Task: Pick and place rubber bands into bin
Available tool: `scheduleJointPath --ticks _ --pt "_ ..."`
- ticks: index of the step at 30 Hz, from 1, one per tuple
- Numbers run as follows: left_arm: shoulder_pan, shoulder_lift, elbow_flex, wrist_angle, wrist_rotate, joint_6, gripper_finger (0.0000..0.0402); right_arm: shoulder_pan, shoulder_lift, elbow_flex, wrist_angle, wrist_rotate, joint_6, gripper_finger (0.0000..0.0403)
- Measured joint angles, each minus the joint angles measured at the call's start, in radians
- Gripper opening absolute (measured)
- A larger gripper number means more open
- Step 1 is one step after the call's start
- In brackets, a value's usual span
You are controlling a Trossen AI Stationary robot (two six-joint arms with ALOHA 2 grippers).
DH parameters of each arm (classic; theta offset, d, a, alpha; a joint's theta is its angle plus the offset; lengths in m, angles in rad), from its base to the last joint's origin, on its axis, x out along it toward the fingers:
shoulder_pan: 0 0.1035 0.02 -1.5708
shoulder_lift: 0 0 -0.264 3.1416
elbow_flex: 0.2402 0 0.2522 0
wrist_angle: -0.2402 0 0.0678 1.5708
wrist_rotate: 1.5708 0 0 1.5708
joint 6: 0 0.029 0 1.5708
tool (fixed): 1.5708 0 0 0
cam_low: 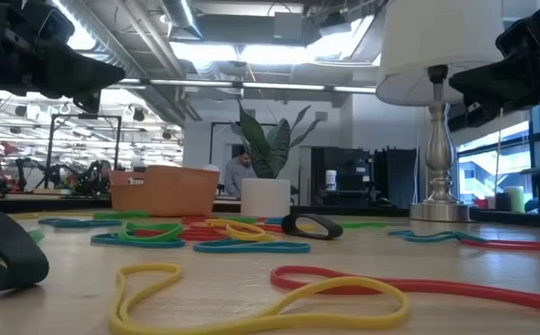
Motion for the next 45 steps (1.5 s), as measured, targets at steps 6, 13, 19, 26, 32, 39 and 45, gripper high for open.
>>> scheduleJointPath --ticks 6,13,19,26,32,39,45 --pt "0.000 0.000 0.000 0.000 0.000 0.000 0.0006 0.000 0.000 0.000 0.000 0.000 0.000 0.0031" --pt "0.000 0.000 0.000 0.000 0.000 0.000 0.0006 0.000 0.000 0.000 0.000 0.000 0.000 0.0031" --pt "0.000 0.000 0.000 0.000 0.000 0.000 0.0006 0.000 0.002 0.000 0.049 0.010 0.002 0.0031" --pt "0.000 0.000 0.000 0.000 0.000 0.000 0.0006 0.000 0.002 0.000 0.116 0.009 0.065 0.0031" --pt "0.000 0.000 0.000 0.000 0.000 0.000 0.0006 0.002 0.006 0.000 0.149 0.007 0.015 0.0024" --pt "0.000 0.000 0.000 0.000 0.000 0.000 0.0006 0.010 0.108 0.059 0.082 0.118 -0.072 0.0004" --pt "0.000 0.000 0.000 0.000 0.000 0.000 0.0006 0.020 0.308 0.211 0.071 0.229 -0.060 0.0002"
